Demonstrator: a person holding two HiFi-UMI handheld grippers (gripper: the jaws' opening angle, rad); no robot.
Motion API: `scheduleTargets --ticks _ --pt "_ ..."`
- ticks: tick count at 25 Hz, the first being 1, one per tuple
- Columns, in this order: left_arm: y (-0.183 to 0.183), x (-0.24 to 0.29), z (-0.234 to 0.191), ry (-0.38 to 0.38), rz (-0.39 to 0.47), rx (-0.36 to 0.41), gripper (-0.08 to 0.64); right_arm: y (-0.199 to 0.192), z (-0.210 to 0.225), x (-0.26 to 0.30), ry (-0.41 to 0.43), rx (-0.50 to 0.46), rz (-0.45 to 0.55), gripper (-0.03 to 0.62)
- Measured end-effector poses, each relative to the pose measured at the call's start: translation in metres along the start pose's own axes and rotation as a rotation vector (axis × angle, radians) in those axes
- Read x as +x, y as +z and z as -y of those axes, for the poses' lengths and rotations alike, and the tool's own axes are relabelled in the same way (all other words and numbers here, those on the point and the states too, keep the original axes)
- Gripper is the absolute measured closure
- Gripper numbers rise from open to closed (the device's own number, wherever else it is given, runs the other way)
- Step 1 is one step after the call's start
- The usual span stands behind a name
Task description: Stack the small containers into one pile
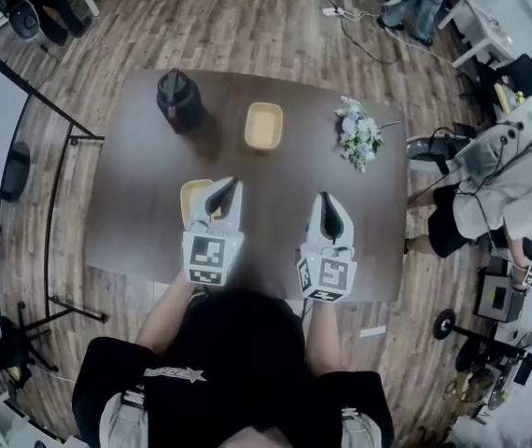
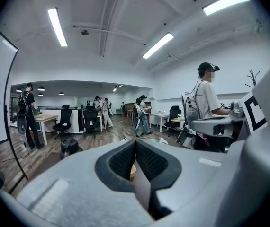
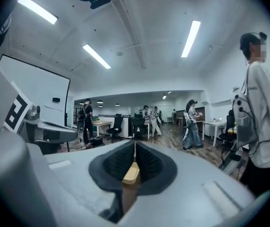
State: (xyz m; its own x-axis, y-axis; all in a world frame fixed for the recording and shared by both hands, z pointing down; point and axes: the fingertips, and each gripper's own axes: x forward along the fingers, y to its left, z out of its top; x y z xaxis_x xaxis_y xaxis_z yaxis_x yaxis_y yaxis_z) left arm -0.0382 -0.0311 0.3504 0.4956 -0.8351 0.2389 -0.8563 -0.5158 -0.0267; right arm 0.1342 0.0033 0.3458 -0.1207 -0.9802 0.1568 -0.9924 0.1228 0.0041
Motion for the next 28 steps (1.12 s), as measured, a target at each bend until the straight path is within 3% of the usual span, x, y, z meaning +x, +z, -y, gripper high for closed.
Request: scheduleTargets --ticks 5,13,20,28 --pt "-0.005 0.011 0.03 -0.071 -0.037 0.02 0.549 -0.011 0.015 -0.017 -0.039 0.054 -0.005 0.586" --pt "-0.006 0.03 0.022 -0.064 -0.049 0.019 0.549 -0.021 0.017 0.006 -0.004 0.079 -0.026 0.586" --pt "-0.023 0.071 -0.006 -0.055 -0.089 -0.002 0.549 -0.041 0.009 0.065 0.055 0.102 -0.089 0.586" --pt "-0.07 0.139 -0.035 -0.049 -0.17 -0.034 0.549 -0.087 0.005 0.15 0.108 0.149 -0.196 0.586"
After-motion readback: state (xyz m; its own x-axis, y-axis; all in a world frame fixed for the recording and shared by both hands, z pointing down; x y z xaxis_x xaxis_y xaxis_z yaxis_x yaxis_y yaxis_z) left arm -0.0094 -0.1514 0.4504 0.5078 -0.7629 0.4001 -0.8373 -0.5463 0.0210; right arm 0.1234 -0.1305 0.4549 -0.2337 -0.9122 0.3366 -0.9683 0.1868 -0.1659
